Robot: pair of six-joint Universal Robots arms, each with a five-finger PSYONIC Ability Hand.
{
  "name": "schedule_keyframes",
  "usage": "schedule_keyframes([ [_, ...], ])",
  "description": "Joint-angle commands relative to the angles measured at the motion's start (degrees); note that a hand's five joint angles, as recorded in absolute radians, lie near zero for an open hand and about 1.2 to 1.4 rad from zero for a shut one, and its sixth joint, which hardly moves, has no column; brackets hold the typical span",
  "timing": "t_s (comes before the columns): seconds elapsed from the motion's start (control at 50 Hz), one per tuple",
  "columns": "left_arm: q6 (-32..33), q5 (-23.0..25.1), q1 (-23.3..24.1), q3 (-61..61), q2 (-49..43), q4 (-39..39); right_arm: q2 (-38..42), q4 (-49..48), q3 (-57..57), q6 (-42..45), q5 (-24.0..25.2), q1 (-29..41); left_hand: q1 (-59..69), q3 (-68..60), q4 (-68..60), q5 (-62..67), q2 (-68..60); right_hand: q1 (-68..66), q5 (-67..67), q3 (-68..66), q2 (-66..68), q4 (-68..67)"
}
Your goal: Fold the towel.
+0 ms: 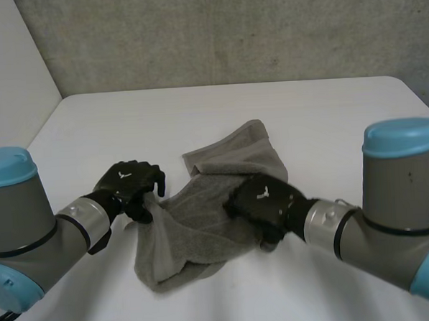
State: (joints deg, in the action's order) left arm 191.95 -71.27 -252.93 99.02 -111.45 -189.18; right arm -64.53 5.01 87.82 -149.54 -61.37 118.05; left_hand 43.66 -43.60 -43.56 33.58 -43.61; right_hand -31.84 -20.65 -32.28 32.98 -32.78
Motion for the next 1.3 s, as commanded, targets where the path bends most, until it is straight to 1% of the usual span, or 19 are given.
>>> schedule_keyframes([
  [0.02,0.2,0.0,0.1,0.6,-0.3,-0.1,2.4,0.2,-10.0,-6.4,-1.8,0.0,8.4,-8.5,-8.5,8.5,-8.5,2.2,1.0,2.7,-3.4,3.2],
  [0.16,3.0,-0.2,0.2,1.8,-0.6,-0.7,8.8,3.8,-23.9,-10.3,-4.1,1.0,9.8,-9.8,-9.9,9.9,-9.8,1.4,0.2,1.8,-2.5,2.3],
  [0.24,5.8,-0.1,0.2,2.1,-0.9,-0.8,16.9,10.1,-38.0,-11.5,-5.8,1.5,9.4,-9.5,-9.6,9.5,-9.5,0.7,-0.5,1.2,-1.9,1.7],
  [0.42,6.1,-0.2,0.9,2.1,-1.0,-4.2,35.7,22.9,-68.0,-11.7,-9.5,2.4,8.8,-8.8,-8.9,8.9,-8.8,0.4,-0.8,0.8,-1.5,1.3],
  [0.52,5.9,-0.3,0.9,2.1,-0.9,-5.9,41.5,25.4,-75.5,-11.7,-9.4,2.5,4.6,-4.7,-4.7,4.7,-4.6,0.2,-1.0,0.7,-1.4,1.2],
  [0.58,5.7,-0.3,0.9,2.1,-0.9,-6.8,43.3,25.4,-75.9,-11.6,-9.1,3.2,0.7,-0.8,-0.8,0.8,-0.8,0.2,-1.0,0.7,-1.4,1.2],
  [0.68,5.6,-0.3,1.2,2.3,-1.1,-7.8,44.7,25.2,-76.2,-11.6,-9.2,3.9,-6.7,6.6,6.6,-6.6,6.6,-4.5,-5.7,-4.0,3.3,-3.5],
  [0.8,6.2,-0.1,1.8,2.2,-3.1,-7.9,45.0,25.0,-76.7,-11.6,-8.9,3.9,-6.2,6.1,6.1,-6.1,6.1,-15.6,-16.8,-15.1,14.4,-14.6],
  [0.84,6.4,-0.1,2.3,1.8,-4.4,-7.9,44.4,24.3,-77.6,-11.7,-9.2,3.9,-4.4,4.3,4.3,-4.3,4.3,-31.5,-32.7,-31.1,30.3,-30.6],
  [0.86,6.4,-0.1,2.3,1.8,-4.4,-7.9,44.4,24.3,-77.6,-11.7,-9.2,3.9,-4.3,4.3,4.2,-4.3,4.3,-31.6,-32.8,-31.1,30.4,-30.6],
  [0.9,6.4,-0.2,2.9,1.1,-5.6,-7.9,43.3,23.9,-78.8,-11.7,-9.6,3.9,8.0,-8.1,-8.1,8.1,-8.1,-46.4,-47.6,-46.0,45.3,-45.5],
  [0.92,6.4,-0.2,2.9,1.1,-5.6,-7.9,43.3,23.9,-78.8,-11.7,-9.6,3.9,8.1,-8.2,-8.2,8.2,-8.2,-46.5,-47.7,-46.1,45.4,-45.6],
  [0.94,6.4,-0.3,3.1,0.7,-6.1,-7.9,42.6,23.8,-79.0,-11.7,-9.6,3.9,17.9,-18.0,-18.0,18.0,-18.0,-48.1,-49.3,-47.7,47.0,-47.2],
  [0.96,6.4,-0.3,3.1,0.7,-6.1,-7.9,42.6,23.8,-79.0,-11.7,-9.6,3.9,18.0,-18.1,-18.1,18.1,-18.1,-48.2,-49.4,-47.7,47.0,-47.2],
  [0.98,6.3,-0.3,3.1,0.2,-6.4,-7.9,41.9,23.8,-79.1,-11.8,-10.0,3.9,30.7,-30.7,-30.8,30.8,-30.7,-48.2,-49.4,-47.7,47.0,-47.2],
  [1.0,6.3,-0.4,3.1,-0.3,-6.7,-7.6,41.3,23.8,-79.1,-12.0,-10.7,3.9,36.3,-36.3,-36.4,36.4,-36.3,-48.2,-49.4,-47.7,47.0,-47.2],
  [1.08,6.3,-0.4,3.1,-1.4,-7.0,-7.3,40.4,23.8,-79.3,-12.1,-13.3,3.8,36.3,-36.4,-36.4,36.4,-36.4,-48.2,-49.4,-47.7,47.0,-47.2],
  [1.18,6.2,-0.5,3.1,-4.3,-5.7,-7.4,36.0,24.1,-78.7,-12.4,-19.7,0.0,36.3,-36.4,-36.4,36.4,-36.4,-48.2,-49.4,-47.7,47.0,-47.2],
  [1.3,5.9,-2.9,3.1,-8.0,-2.5,-7.6,30.5,24.7,-76.9,-16.6,-21.2,-2.9,36.3,-36.4,-36.4,36.4,-36.4,-48.2,-49.4,-47.7,47.0,-47.2],
])
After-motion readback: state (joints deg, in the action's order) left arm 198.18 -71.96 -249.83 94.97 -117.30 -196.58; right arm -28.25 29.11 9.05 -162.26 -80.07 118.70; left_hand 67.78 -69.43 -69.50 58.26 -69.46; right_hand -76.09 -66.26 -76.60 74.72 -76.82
